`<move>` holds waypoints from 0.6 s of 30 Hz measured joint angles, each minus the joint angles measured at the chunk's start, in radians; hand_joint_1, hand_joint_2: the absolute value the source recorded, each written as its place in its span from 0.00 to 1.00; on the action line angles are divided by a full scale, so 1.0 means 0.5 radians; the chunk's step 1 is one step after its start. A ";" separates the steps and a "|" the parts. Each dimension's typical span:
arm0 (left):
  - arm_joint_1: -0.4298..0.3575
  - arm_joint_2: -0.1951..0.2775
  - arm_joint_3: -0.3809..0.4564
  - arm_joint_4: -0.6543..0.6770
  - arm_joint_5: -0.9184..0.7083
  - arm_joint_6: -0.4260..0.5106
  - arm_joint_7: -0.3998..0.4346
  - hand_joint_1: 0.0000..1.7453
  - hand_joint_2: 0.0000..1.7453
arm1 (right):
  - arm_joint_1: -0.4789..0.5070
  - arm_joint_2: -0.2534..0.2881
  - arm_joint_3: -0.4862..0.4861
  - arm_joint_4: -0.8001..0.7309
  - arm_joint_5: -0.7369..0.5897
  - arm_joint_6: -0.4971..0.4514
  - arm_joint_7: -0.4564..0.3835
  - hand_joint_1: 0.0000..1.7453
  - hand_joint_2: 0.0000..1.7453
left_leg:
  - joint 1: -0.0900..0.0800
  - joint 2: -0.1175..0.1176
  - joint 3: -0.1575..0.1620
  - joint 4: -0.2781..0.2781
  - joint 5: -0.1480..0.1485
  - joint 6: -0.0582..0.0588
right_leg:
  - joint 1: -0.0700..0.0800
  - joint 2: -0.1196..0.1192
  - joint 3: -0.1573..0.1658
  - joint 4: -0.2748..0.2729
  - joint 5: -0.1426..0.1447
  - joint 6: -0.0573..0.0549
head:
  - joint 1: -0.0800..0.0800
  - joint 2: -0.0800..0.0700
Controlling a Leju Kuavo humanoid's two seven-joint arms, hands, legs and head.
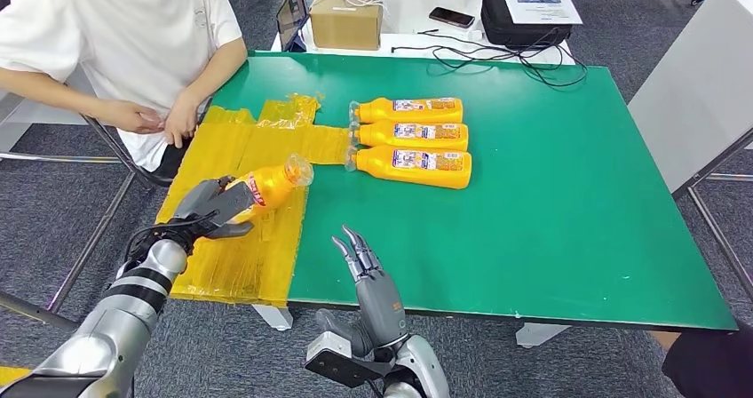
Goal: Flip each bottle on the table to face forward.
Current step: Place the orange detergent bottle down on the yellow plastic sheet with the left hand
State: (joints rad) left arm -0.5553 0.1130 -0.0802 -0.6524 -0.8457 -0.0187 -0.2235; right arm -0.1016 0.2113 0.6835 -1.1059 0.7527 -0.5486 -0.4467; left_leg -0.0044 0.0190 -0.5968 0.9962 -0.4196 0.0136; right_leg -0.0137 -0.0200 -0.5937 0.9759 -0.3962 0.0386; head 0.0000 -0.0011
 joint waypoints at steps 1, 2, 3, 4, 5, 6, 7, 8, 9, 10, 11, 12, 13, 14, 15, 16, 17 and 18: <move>-0.007 0.002 -0.002 0.012 -0.002 0.000 0.002 1.00 1.00 | -0.001 0.000 0.000 0.002 0.000 0.000 0.000 0.00 0.00 | 0.000 0.000 0.000 0.000 0.000 0.000 | 0.000 0.000 0.000 0.000 0.000 0.000 | 0.000 0.000; -0.015 0.004 -0.005 0.024 -0.014 0.003 0.009 1.00 1.00 | -0.002 0.000 0.001 0.004 -0.001 0.001 -0.001 0.00 0.00 | 0.000 0.000 0.000 0.000 0.000 0.000 | 0.000 0.000 0.000 0.000 0.000 0.000 | 0.000 0.000; -0.025 0.007 -0.009 0.038 -0.036 0.006 0.022 1.00 1.00 | -0.003 0.000 0.002 0.006 -0.004 0.002 -0.002 0.00 0.00 | 0.000 0.000 0.001 0.000 0.000 0.000 | 0.000 0.000 0.000 0.000 0.000 0.000 | 0.000 0.000; -0.042 0.013 -0.016 0.055 -0.072 0.006 0.044 1.00 1.00 | -0.004 0.000 0.005 0.008 -0.009 0.005 -0.005 0.00 0.00 | 0.000 0.000 0.001 0.000 0.000 -0.001 | 0.000 0.000 0.000 0.001 0.000 0.000 | 0.000 0.000; -0.066 0.021 -0.026 0.079 -0.120 0.002 0.071 1.00 1.00 | -0.006 0.000 0.009 0.011 -0.017 0.007 -0.008 0.00 0.00 | 0.000 0.000 0.001 0.000 0.001 -0.001 | 0.000 0.000 -0.001 0.001 0.000 0.000 | 0.000 0.000; -0.094 0.032 -0.040 0.108 -0.172 -0.011 0.096 1.00 1.00 | -0.007 0.000 0.014 0.014 -0.026 0.009 -0.010 0.00 0.00 | 0.000 0.000 0.001 0.000 0.001 -0.002 | 0.000 0.000 -0.001 0.002 0.000 -0.001 | 0.000 0.000; -0.123 0.046 -0.059 0.139 -0.223 -0.033 0.115 1.00 1.00 | -0.009 0.000 0.018 0.018 -0.034 0.010 -0.011 0.00 0.00 | 0.000 0.000 0.001 0.000 0.002 -0.002 | 0.000 0.000 -0.002 0.002 0.001 -0.001 | 0.000 0.000; -0.152 0.059 -0.080 0.171 -0.269 -0.065 0.126 1.00 1.00 | -0.011 0.000 0.023 0.021 -0.041 0.011 -0.012 0.00 0.00 | 0.000 0.000 0.001 0.000 0.003 -0.003 | 0.000 0.000 -0.003 0.003 0.001 -0.001 | 0.000 0.000; -0.180 0.072 -0.104 0.201 -0.308 -0.104 0.130 0.99 1.00 | -0.013 0.000 0.027 0.024 -0.048 0.012 -0.012 0.00 0.00 | 0.000 0.000 0.000 0.000 0.003 -0.003 | 0.000 0.000 -0.003 0.004 0.001 -0.001 | 0.001 0.000; -0.206 0.084 -0.130 0.230 -0.340 -0.148 0.129 0.84 1.00 | -0.016 0.000 0.030 0.029 -0.056 0.012 -0.013 0.00 0.00 | 0.000 0.000 0.000 0.000 0.004 -0.003 | 0.000 0.000 -0.004 0.004 0.001 -0.001 | 0.001 0.000; -0.231 0.093 -0.156 0.256 -0.362 -0.195 0.123 0.59 1.00 | -0.018 0.000 0.032 0.034 -0.067 0.012 -0.017 0.00 0.00 | 0.000 0.000 -0.001 0.000 0.005 -0.003 | 0.000 0.000 -0.004 0.004 0.001 -0.001 | 0.000 0.000; -0.252 0.102 -0.181 0.279 -0.372 -0.241 0.113 0.34 1.00 | -0.021 0.000 0.033 0.040 -0.081 0.012 -0.024 0.00 0.00 | 0.000 0.000 -0.001 0.000 0.005 -0.003 | 0.000 0.000 -0.004 0.005 0.001 -0.001 | 0.000 0.000; -0.268 0.109 -0.203 0.298 -0.367 -0.283 0.097 0.10 1.00 | -0.024 0.001 0.034 0.047 -0.096 0.011 -0.034 0.00 0.00 | 0.000 0.000 -0.002 0.000 0.005 -0.003 | 0.000 0.000 -0.004 0.005 0.001 -0.001 | 0.000 0.000; -0.280 0.114 -0.219 0.314 -0.350 -0.321 0.076 0.00 1.00 | -0.027 0.002 0.035 0.055 -0.109 0.012 -0.044 0.00 0.00 | 0.000 0.000 -0.002 0.000 0.005 -0.003 | 0.000 0.000 -0.004 0.005 0.001 -0.001 | 0.000 0.000; -0.287 0.117 -0.231 0.326 -0.327 -0.352 0.054 0.00 1.00 | -0.029 0.003 0.036 0.063 -0.120 0.012 -0.053 0.00 0.00 | 0.000 0.000 -0.002 0.000 0.005 -0.003 | 0.000 0.000 -0.005 0.005 0.001 -0.001 | 0.000 0.000; -0.290 0.119 -0.242 0.335 -0.301 -0.374 0.031 0.00 1.00 | -0.033 0.005 0.036 0.071 -0.129 0.012 -0.060 0.00 0.00 | 0.000 0.000 -0.003 0.000 0.005 -0.003 | 0.000 0.000 -0.006 0.005 0.001 -0.001 | 0.000 0.000; -0.291 0.118 -0.252 0.342 -0.272 -0.390 0.009 0.00 1.00 | -0.037 0.008 0.037 0.080 -0.136 0.012 -0.066 0.00 0.00 | 0.000 0.000 -0.004 0.001 0.005 -0.003 | 0.000 0.000 -0.006 0.005 0.001 -0.001 | 0.000 0.000; -0.290 0.115 -0.261 0.347 -0.243 -0.400 -0.013 0.00 1.00 | -0.041 0.011 0.037 0.090 -0.142 0.012 -0.071 0.00 0.00 | 0.000 -0.001 -0.005 0.001 0.005 -0.003 | 0.000 0.000 -0.007 0.005 0.001 -0.001 | 0.000 0.000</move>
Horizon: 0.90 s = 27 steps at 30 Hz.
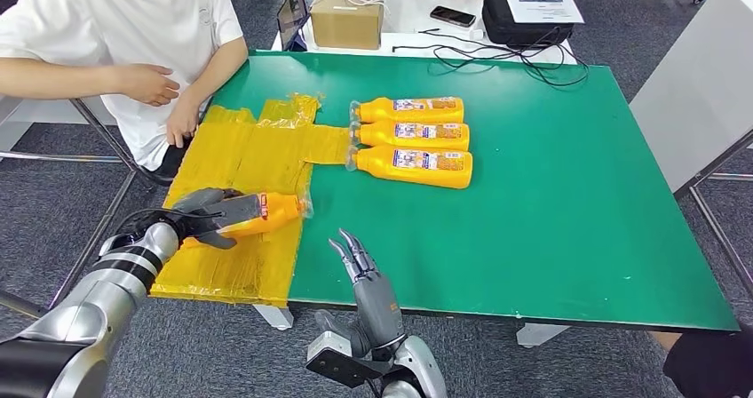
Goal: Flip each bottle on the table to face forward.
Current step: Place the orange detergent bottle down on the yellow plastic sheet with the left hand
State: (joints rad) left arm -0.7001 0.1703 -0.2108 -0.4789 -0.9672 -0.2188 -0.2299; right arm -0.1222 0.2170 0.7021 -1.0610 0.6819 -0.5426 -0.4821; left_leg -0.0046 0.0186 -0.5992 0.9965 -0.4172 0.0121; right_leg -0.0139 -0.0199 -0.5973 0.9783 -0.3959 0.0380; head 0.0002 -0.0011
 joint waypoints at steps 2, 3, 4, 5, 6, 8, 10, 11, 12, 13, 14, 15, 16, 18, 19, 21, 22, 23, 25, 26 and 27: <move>0.001 -0.012 -0.014 0.004 0.051 -0.017 -0.042 0.00 1.00 | -0.010 0.007 0.000 0.019 -0.007 0.000 -0.005 0.00 0.00 | 0.000 -0.001 -0.001 0.000 0.000 0.000 | 0.000 0.000 -0.001 0.000 0.000 0.000 | 0.000 0.000; 0.001 -0.021 -0.021 0.004 0.069 -0.023 -0.062 0.00 1.00 | -0.014 0.011 0.000 0.027 -0.010 -0.001 -0.006 0.00 0.00 | -0.001 -0.002 -0.001 0.000 0.000 0.000 | -0.001 -0.001 0.000 0.000 0.000 0.000 | 0.000 0.000; 0.001 -0.031 -0.032 0.004 0.079 -0.027 -0.080 0.00 1.00 | -0.018 0.014 0.000 0.035 -0.012 -0.001 -0.007 0.00 0.00 | -0.001 -0.002 -0.001 0.000 0.000 0.000 | -0.001 -0.001 0.000 0.000 0.000 0.000 | 0.000 0.000; 0.001 -0.040 -0.046 0.003 0.088 -0.029 -0.096 0.00 1.00 | -0.021 0.017 0.000 0.042 -0.015 -0.002 -0.007 0.00 0.00 | -0.001 -0.003 -0.001 0.000 0.000 0.000 | -0.001 -0.001 0.000 0.000 0.000 0.000 | 0.000 0.000; 0.001 -0.050 -0.062 0.001 0.101 -0.029 -0.111 0.00 1.00 | -0.024 0.018 0.000 0.049 -0.016 -0.002 -0.008 0.00 0.00 | -0.001 -0.003 -0.001 0.000 0.000 0.000 | -0.001 -0.001 0.000 -0.001 0.000 0.000 | 0.000 0.000; 0.007 -0.067 -0.089 -0.011 0.169 -0.035 -0.151 0.00 1.00 | -0.027 0.021 0.000 0.060 -0.019 -0.002 -0.010 0.00 0.00 | -0.001 -0.005 -0.002 0.000 0.000 0.001 | -0.001 -0.002 0.000 -0.001 0.000 0.000 | 0.000 0.000; 0.029 -0.088 -0.103 -0.047 0.316 -0.061 -0.218 0.00 1.00 | -0.030 0.023 0.000 0.071 -0.026 -0.002 -0.015 0.00 0.00 | -0.001 -0.007 -0.002 0.000 0.000 0.001 | -0.001 -0.003 0.000 -0.001 0.000 0.000 | 0.000 0.000; 0.044 -0.097 -0.105 -0.072 0.400 -0.080 -0.255 0.00 1.00 | -0.032 0.024 0.000 0.077 -0.030 -0.002 -0.020 0.00 0.00 | -0.001 -0.008 -0.003 0.000 0.000 0.001 | -0.001 -0.003 0.000 0.000 0.000 0.000 | 0.000 0.000; 0.060 -0.105 -0.105 -0.097 0.471 -0.097 -0.286 0.00 1.00 | -0.034 0.025 0.000 0.082 -0.033 -0.002 -0.025 0.00 0.00 | -0.001 -0.008 -0.003 0.000 0.000 0.001 | -0.001 -0.003 0.000 0.000 0.000 0.000 | 0.000 0.000; 0.074 -0.112 -0.105 -0.120 0.521 -0.111 -0.308 0.00 1.00 | -0.035 0.026 0.000 0.088 -0.036 -0.002 -0.029 0.00 0.00 | -0.001 -0.008 -0.003 0.000 0.000 0.001 | -0.001 -0.003 0.000 0.000 0.000 0.000 | 0.000 0.000; 0.088 -0.119 -0.105 -0.141 0.557 -0.126 -0.324 0.00 1.00 | -0.036 0.027 0.000 0.093 -0.037 -0.002 -0.033 0.00 0.00 | -0.001 -0.008 -0.003 0.000 0.000 0.001 | -0.001 -0.003 -0.001 0.000 0.000 0.000 | 0.000 0.000; 0.100 -0.125 -0.104 -0.160 0.593 -0.147 -0.340 0.00 1.00 | -0.038 0.028 0.000 0.097 -0.038 -0.003 -0.036 0.00 0.00 | -0.001 -0.007 -0.004 0.001 0.000 0.001 | -0.001 -0.002 -0.001 0.000 0.000 0.001 | 0.000 0.000; 0.115 -0.130 -0.100 -0.183 0.647 -0.180 -0.360 0.00 1.00 | -0.040 0.029 0.000 0.103 -0.040 -0.003 -0.040 0.00 0.00 | -0.001 -0.007 -0.004 0.001 0.000 0.001 | -0.001 -0.002 -0.002 0.000 0.000 0.001 | 0.000 0.000; 0.151 -0.138 -0.083 -0.242 0.807 -0.260 -0.405 0.00 1.00 | -0.044 0.031 0.000 0.116 -0.046 -0.004 -0.048 0.00 0.00 | -0.001 -0.007 -0.005 0.001 0.000 0.001 | 0.000 -0.002 -0.003 0.000 0.000 0.000 | 0.000 0.000; 0.176 -0.142 -0.068 -0.283 0.899 -0.291 -0.422 0.00 1.00 | -0.047 0.033 0.000 0.123 -0.048 -0.006 -0.053 0.00 0.00 | -0.001 -0.007 -0.006 0.001 0.000 0.001 | 0.000 -0.002 -0.004 0.000 0.000 0.000 | 0.000 0.000; 0.236 -0.159 -0.029 -0.388 1.096 -0.314 -0.427 0.00 1.00 | -0.051 0.037 -0.001 0.138 -0.050 -0.007 -0.061 0.00 0.25 | -0.001 -0.007 -0.008 0.001 0.000 0.001 | 0.000 -0.002 -0.006 0.000 0.000 0.000 | 0.000 0.000; 0.273 -0.174 -0.002 -0.463 1.215 -0.315 -0.415 0.00 1.00 | -0.052 0.039 -0.002 0.144 -0.048 -0.008 -0.063 0.00 0.50 | -0.001 -0.007 -0.009 0.001 0.000 0.001 | 0.000 -0.002 -0.008 0.000 0.000 0.000 | 0.000 0.000; 0.312 -0.193 0.031 -0.546 1.336 -0.309 -0.396 0.00 1.00 | -0.052 0.039 -0.003 0.148 -0.044 -0.008 -0.063 0.00 0.75 | -0.001 -0.007 -0.010 0.001 0.000 0.001 | 0.000 -0.002 -0.009 0.000 0.000 0.000 | 0.000 0.000; 0.387 -0.235 0.104 -0.727 1.539 -0.282 -0.358 0.00 1.00 | -0.051 0.040 -0.005 0.151 -0.033 -0.008 -0.056 0.00 1.00 | -0.001 -0.006 -0.013 0.001 0.000 0.001 | 0.000 -0.002 -0.011 0.000 0.000 0.000 | 0.000 0.000; 0.420 -0.254 0.139 -0.816 1.604 -0.264 -0.348 0.00 1.00 | -0.051 0.040 -0.006 0.152 -0.028 -0.008 -0.052 0.00 1.00 | -0.001 -0.006 -0.014 0.001 0.000 0.001 | 0.000 -0.002 -0.012 0.000 0.000 0.001 | 0.000 0.000; 0.451 -0.271 0.171 -0.902 1.652 -0.248 -0.344 0.00 1.00 | -0.050 0.040 -0.007 0.152 -0.023 -0.008 -0.047 0.00 1.00 | -0.001 -0.006 -0.014 0.001 0.000 0.001 | 0.000 -0.002 -0.013 0.000 0.000 0.001 | 0.000 0.000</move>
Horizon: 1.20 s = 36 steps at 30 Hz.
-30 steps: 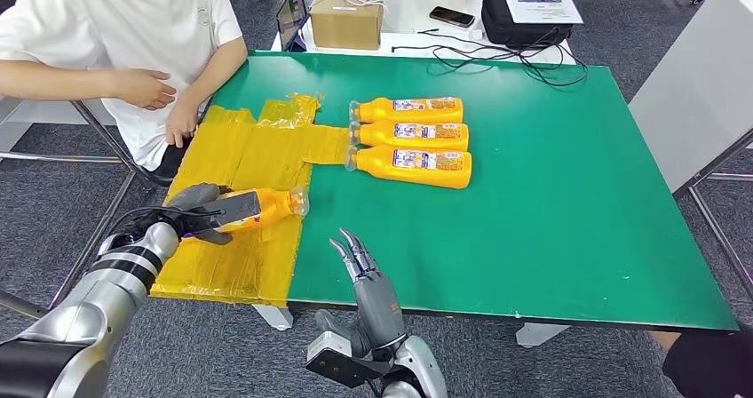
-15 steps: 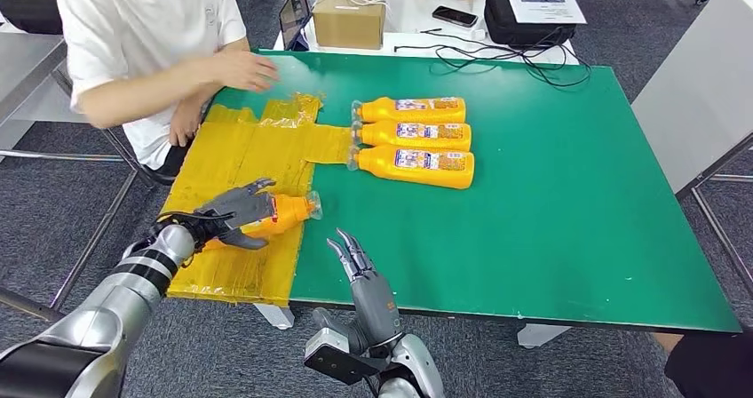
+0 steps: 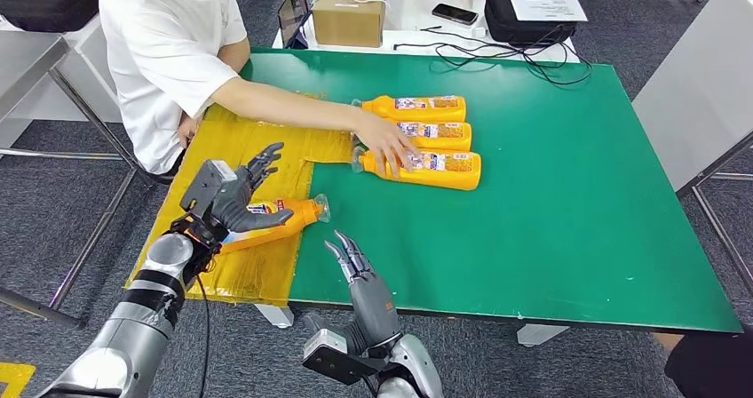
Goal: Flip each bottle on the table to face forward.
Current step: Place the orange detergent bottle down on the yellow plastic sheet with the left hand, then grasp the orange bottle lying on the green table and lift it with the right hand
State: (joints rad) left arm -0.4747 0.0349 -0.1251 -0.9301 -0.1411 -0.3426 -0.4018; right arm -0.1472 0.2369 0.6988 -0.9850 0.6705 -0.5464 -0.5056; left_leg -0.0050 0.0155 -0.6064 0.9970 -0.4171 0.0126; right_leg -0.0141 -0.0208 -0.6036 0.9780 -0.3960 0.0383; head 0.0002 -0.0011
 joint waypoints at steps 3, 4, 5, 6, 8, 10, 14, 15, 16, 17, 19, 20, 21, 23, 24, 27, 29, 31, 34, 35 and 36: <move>0.076 -0.038 0.084 -0.229 0.093 0.016 0.004 0.00 1.00 | 0.001 0.000 -0.002 0.000 0.016 0.002 0.012 0.00 1.00 | 0.000 0.000 -0.001 0.000 0.000 0.000 | 0.000 0.000 -0.001 0.000 0.000 0.000 | 0.000 0.000; 0.098 -0.048 0.107 -0.293 0.113 0.016 0.002 0.00 1.00 | 0.001 -0.001 -0.002 0.000 0.020 0.002 0.016 0.00 1.00 | 0.000 0.000 -0.001 0.000 0.000 0.000 | 0.000 0.000 -0.001 0.000 0.000 0.000 | 0.000 0.000; 0.120 -0.056 0.126 -0.352 0.126 0.019 -0.005 0.00 1.00 | 0.002 -0.001 -0.003 -0.001 0.025 0.002 0.020 0.00 1.00 | 0.000 0.000 -0.001 0.000 0.000 0.000 | 0.000 0.000 -0.002 0.000 0.000 0.000 | 0.000 0.000; 0.143 -0.064 0.143 -0.408 0.134 0.025 -0.019 0.00 1.00 | 0.002 -0.002 -0.005 -0.002 0.032 0.001 0.026 0.00 1.00 | 0.000 0.000 -0.002 0.000 0.000 0.000 | 0.000 0.000 -0.002 0.000 0.000 0.000 | 0.000 0.000; 0.191 -0.080 0.169 -0.525 0.138 0.047 -0.054 0.00 1.00 | 0.005 -0.004 -0.011 -0.010 0.055 -0.004 0.044 0.00 1.00 | 0.000 0.001 -0.002 0.000 0.000 0.000 | 0.000 0.001 -0.003 0.000 0.000 0.000 | 0.000 0.000; 0.236 -0.095 0.185 -0.638 0.130 0.068 -0.076 0.00 1.00 | 0.010 -0.008 -0.019 -0.025 0.078 -0.009 0.059 0.00 1.00 | 0.000 0.001 -0.003 0.000 0.000 0.000 | 0.000 0.000 -0.004 0.000 0.000 0.000 | -0.001 0.000; 0.301 -0.112 0.199 -0.802 0.067 0.114 -0.118 0.00 1.00 | 0.020 -0.014 -0.039 -0.064 0.143 -0.034 0.104 0.00 1.00 | 0.000 0.001 -0.004 0.000 0.000 0.000 | 0.000 0.000 -0.005 0.000 0.000 0.000 | -0.001 0.000; 0.317 -0.116 0.200 -0.839 0.041 0.132 -0.135 0.00 1.00 | 0.026 -0.020 -0.048 -0.079 0.191 -0.053 0.135 0.00 1.00 | 0.000 0.001 -0.004 0.000 0.000 0.000 | 0.000 0.000 -0.005 0.000 0.000 0.000 | -0.001 0.000; 0.335 -0.120 0.200 -0.880 0.019 0.147 -0.149 0.00 1.00 | 0.034 -0.032 -0.062 -0.099 0.273 -0.081 0.187 0.00 1.00 | 0.000 0.001 -0.004 0.000 0.000 0.000 | 0.000 0.000 -0.005 0.000 0.000 0.000 | -0.001 0.000; 0.355 -0.124 0.199 -0.921 0.003 0.158 -0.157 0.00 1.00 | 0.042 -0.049 -0.081 -0.120 0.386 -0.115 0.257 0.00 1.00 | 0.000 0.000 -0.004 0.000 0.000 0.000 | 0.000 0.000 -0.005 0.000 0.000 0.000 | -0.001 0.000; 0.397 -0.133 0.197 -1.002 -0.012 0.172 -0.163 0.00 1.00 | 0.051 -0.099 -0.139 -0.164 0.681 -0.178 0.432 0.00 1.00 | -0.001 0.000 -0.005 0.000 0.000 0.000 | -0.001 0.000 -0.004 -0.001 0.000 0.000 | -0.001 0.000; 0.418 -0.138 0.196 -1.040 -0.014 0.179 -0.163 0.00 1.00 | 0.051 -0.128 -0.178 -0.187 0.832 -0.195 0.519 0.00 1.00 | -0.001 0.000 -0.006 0.001 0.000 0.000 | -0.001 0.000 -0.004 -0.001 0.000 0.001 | -0.001 0.000; 0.440 -0.142 0.195 -1.076 -0.014 0.184 -0.163 0.00 1.00 | 0.049 -0.156 -0.220 -0.210 0.966 -0.201 0.597 0.00 1.00 | -0.002 -0.001 -0.006 0.001 0.000 0.000 | -0.002 0.000 -0.004 -0.001 0.000 0.001 | -0.001 0.000; 0.490 -0.151 0.194 -1.151 -0.009 0.191 -0.165 0.00 1.00 | 0.044 -0.218 -0.315 -0.262 1.209 -0.178 0.739 0.00 1.00 | -0.002 -0.001 -0.006 0.001 -0.001 0.001 | -0.002 0.000 -0.004 -0.001 0.001 0.001 | -0.001 0.000; 0.520 -0.156 0.193 -1.189 -0.003 0.192 -0.167 0.00 1.00 | 0.042 -0.250 -0.363 -0.291 1.312 -0.153 0.799 0.00 1.00 | -0.003 -0.001 -0.006 0.001 -0.001 0.001 | -0.003 0.000 -0.004 -0.001 0.001 0.001 | -0.001 0.000; 0.616 -0.170 0.195 -1.278 0.007 0.198 -0.176 0.00 1.00 | 0.041 -0.330 -0.492 -0.372 1.505 -0.037 0.915 0.00 1.00 | -0.003 -0.001 -0.006 0.001 -0.001 0.001 | -0.003 0.000 -0.004 -0.002 0.001 0.002 | -0.001 0.000; 0.662 -0.176 0.201 -1.309 0.007 0.203 -0.181 0.00 1.00 | 0.042 -0.363 -0.544 -0.414 1.545 0.020 0.951 0.00 1.00 | -0.003 -0.001 -0.006 0.001 -0.001 0.001 | -0.002 0.000 -0.005 -0.001 0.001 0.002 | -0.001 0.000; 0.692 -0.180 0.210 -1.331 0.007 0.207 -0.183 0.00 1.00 | 0.046 -0.386 -0.573 -0.447 1.564 0.042 0.969 0.00 1.00 | -0.003 -0.001 -0.006 0.001 -0.001 0.001 | -0.001 0.000 -0.005 -0.001 0.001 0.001 | -0.001 0.000; 0.715 -0.188 0.221 -1.353 -0.001 0.214 -0.184 0.00 1.00 | 0.051 -0.408 -0.596 -0.476 1.594 0.077 1.023 0.00 1.00 | -0.002 -0.001 -0.006 0.001 -0.001 0.001 | 0.000 0.000 -0.005 -0.001 0.001 0.001 | -0.001 0.000; 0.720 -0.191 0.225 -1.357 -0.003 0.216 -0.184 0.00 1.00 | 0.051 -0.415 -0.600 -0.481 1.603 0.095 1.047 0.00 1.00 | -0.002 -0.001 -0.006 0.001 -0.001 0.001 | 0.000 0.000 -0.005 -0.001 0.001 0.001 | -0.001 0.000; 0.725 -0.193 0.228 -1.359 -0.005 0.216 -0.184 0.00 1.00 | 0.052 -0.422 -0.603 -0.483 1.606 0.115 1.065 0.00 1.00 | -0.001 -0.001 -0.006 0.001 -0.001 0.001 | 0.000 0.000 -0.005 -0.001 0.001 0.001 | -0.001 0.000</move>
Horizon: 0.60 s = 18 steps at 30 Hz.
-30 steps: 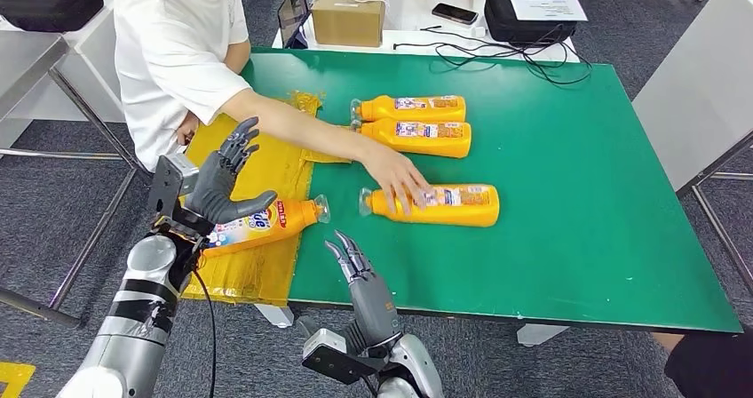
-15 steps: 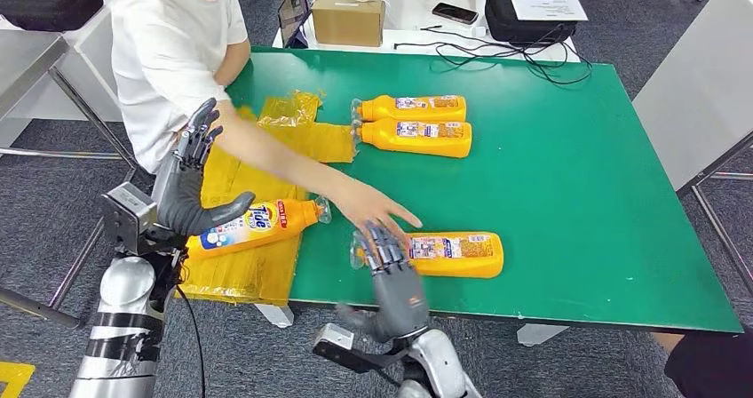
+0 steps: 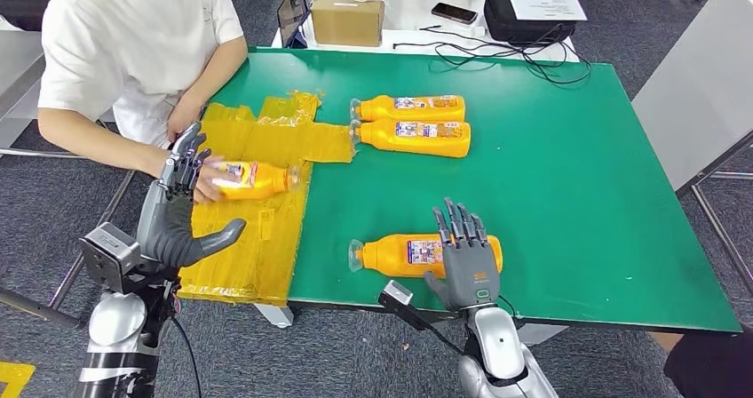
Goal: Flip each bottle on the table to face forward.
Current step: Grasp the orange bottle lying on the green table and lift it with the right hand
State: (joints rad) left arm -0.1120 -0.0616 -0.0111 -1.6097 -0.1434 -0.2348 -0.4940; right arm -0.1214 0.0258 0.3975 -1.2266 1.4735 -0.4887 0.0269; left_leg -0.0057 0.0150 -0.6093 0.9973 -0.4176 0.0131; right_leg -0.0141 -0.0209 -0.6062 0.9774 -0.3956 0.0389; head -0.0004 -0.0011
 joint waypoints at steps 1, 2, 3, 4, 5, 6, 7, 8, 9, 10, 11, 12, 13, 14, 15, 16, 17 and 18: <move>0.005 -0.003 0.002 -0.001 -0.001 -0.002 0.000 0.00 1.00 | -0.001 -0.008 -0.006 0.000 -0.004 0.024 0.014 0.00 1.00 | 0.000 0.000 0.000 0.000 0.000 0.000 | 0.000 0.000 0.000 0.000 0.000 0.000 | 0.000 0.000; 0.008 -0.007 0.003 -0.001 -0.001 -0.006 0.001 0.00 1.00 | -0.004 -0.015 -0.013 0.002 -0.017 0.054 0.023 0.00 1.00 | 0.000 0.000 0.000 0.000 0.000 0.000 | 0.000 0.000 0.000 0.000 0.000 0.000 | 0.000 0.000; 0.010 -0.010 0.003 0.000 -0.002 -0.011 0.002 0.00 1.00 | -0.014 -0.021 -0.020 0.010 -0.042 0.094 0.024 0.00 1.00 | 0.000 0.000 -0.001 0.000 0.000 0.000 | 0.000 0.000 0.000 0.000 0.000 0.000 | 0.000 0.000; 0.011 -0.012 0.004 0.005 -0.003 -0.020 0.004 0.00 1.00 | -0.029 -0.026 -0.027 0.027 -0.082 0.141 0.018 0.00 1.00 | 0.000 0.000 -0.001 0.000 0.000 0.000 | -0.001 0.000 0.000 0.000 0.000 0.000 | 0.000 0.000; 0.010 -0.014 0.004 0.013 -0.003 -0.027 0.007 0.00 1.00 | -0.050 -0.029 -0.031 0.051 -0.127 0.187 0.004 0.00 1.00 | 0.000 0.000 -0.001 0.000 0.000 0.000 | -0.001 0.000 0.000 0.000 0.000 0.000 | 0.000 0.000; 0.008 -0.015 0.003 0.025 -0.004 -0.032 0.009 0.00 1.00 | -0.075 -0.032 -0.033 0.081 -0.171 0.226 -0.012 0.00 1.00 | 0.000 0.000 -0.001 0.000 0.001 0.001 | -0.001 0.000 0.000 0.000 0.001 0.000 | 0.000 0.000; 0.006 -0.017 0.003 0.037 -0.004 -0.036 0.011 0.00 1.00 | -0.097 -0.033 -0.034 0.110 -0.205 0.253 -0.027 0.00 1.00 | 0.000 0.000 0.000 0.000 0.001 0.001 | -0.001 0.000 0.000 0.000 0.001 0.001 | 0.000 0.000; 0.004 -0.018 0.003 0.050 -0.004 -0.036 0.013 0.00 1.00 | -0.117 -0.034 -0.035 0.138 -0.225 0.267 -0.039 0.00 1.00 | 0.000 0.000 0.000 0.000 0.001 0.001 | -0.001 0.000 0.000 0.000 0.001 0.001 | 0.000 0.000; 0.003 -0.020 0.003 0.061 -0.005 -0.037 0.014 0.00 1.00 | -0.134 -0.034 -0.035 0.162 -0.238 0.276 -0.046 0.00 1.00 | 0.000 0.000 0.000 0.001 0.001 0.001 | -0.001 0.000 0.000 0.000 0.001 0.001 | 0.000 0.000; 0.002 -0.020 0.003 0.071 -0.005 -0.037 0.015 0.00 1.00 | -0.149 -0.034 -0.036 0.184 -0.245 0.282 -0.050 0.00 1.00 | 0.000 0.000 0.000 0.001 0.001 0.001 | -0.001 -0.001 0.000 0.000 0.001 0.001 | 0.000 0.000; 0.001 -0.021 0.003 0.080 -0.005 -0.037 0.015 0.00 1.00 | -0.163 -0.034 -0.036 0.205 -0.252 0.290 -0.053 0.00 1.00 | 0.000 0.000 0.000 0.001 0.001 0.001 | -0.001 -0.001 0.000 0.000 0.001 0.001 | 0.000 0.000; -0.001 -0.022 0.003 0.089 -0.005 -0.038 0.016 0.00 1.00 | -0.178 -0.034 -0.036 0.227 -0.258 0.304 -0.053 0.00 1.00 | 0.000 0.000 -0.001 0.001 0.001 0.001 | -0.001 -0.001 0.000 0.000 0.001 0.001 | 0.000 0.000; -0.004 -0.023 0.002 0.099 -0.005 -0.039 0.018 0.00 1.00 | -0.195 -0.034 -0.036 0.254 -0.266 0.327 -0.053 0.00 1.00 | 0.000 0.000 -0.001 0.001 0.001 0.001 | -0.001 0.000 0.000 0.000 0.001 0.001 | 0.000 0.000; -0.009 -0.025 0.001 0.111 -0.007 -0.042 0.020 0.00 1.00 | -0.215 -0.034 -0.036 0.288 -0.275 0.358 -0.053 0.00 1.00 | 0.000 0.000 -0.001 0.000 0.001 0.001 | -0.001 0.000 0.000 0.000 0.001 0.001 | 0.000 0.000; -0.015 -0.026 0.000 0.123 -0.010 -0.045 0.023 0.00 1.00 | -0.237 -0.033 -0.036 0.330 -0.286 0.392 -0.051 0.00 1.00 | 0.000 0.000 -0.001 0.000 0.001 0.001 | -0.001 0.000 0.000 0.000 0.001 0.001 | 0.000 0.000; -0.020 -0.026 -0.002 0.135 -0.015 -0.047 0.026 0.00 1.00 | -0.260 -0.033 -0.035 0.375 -0.294 0.424 -0.045 0.00 1.00 | 0.000 0.000 -0.001 0.000 0.001 0.001 | -0.001 0.000 0.000 0.000 0.001 0.001 | 0.000 0.000; -0.024 -0.027 -0.003 0.146 -0.020 -0.048 0.027 0.00 1.00 | -0.282 -0.032 -0.034 0.416 -0.297 0.448 -0.033 0.00 1.00 | 0.000 0.000 -0.001 0.000 0.001 0.001 | -0.001 0.000 0.000 0.000 0.001 0.001 | 0.000 0.000; -0.025 -0.027 -0.004 0.153 -0.024 -0.048 0.028 0.00 1.00 | -0.303 -0.033 -0.032 0.453 -0.294 0.464 -0.015 0.00 1.00 | 0.000 0.000 -0.001 0.000 0.001 0.001 | -0.001 0.000 0.000 0.000 0.001 0.001 | 0.000 0.000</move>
State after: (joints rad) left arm -0.1247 -0.0752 -0.0129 -1.5331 -0.1555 -0.2587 -0.4798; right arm -0.2728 0.0095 0.3817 -1.0003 1.3266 -0.2566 0.0197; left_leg -0.0058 0.0148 -0.6097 0.9975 -0.4169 0.0138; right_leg -0.0145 -0.0211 -0.6061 0.9775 -0.3952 0.0393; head -0.0004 -0.0011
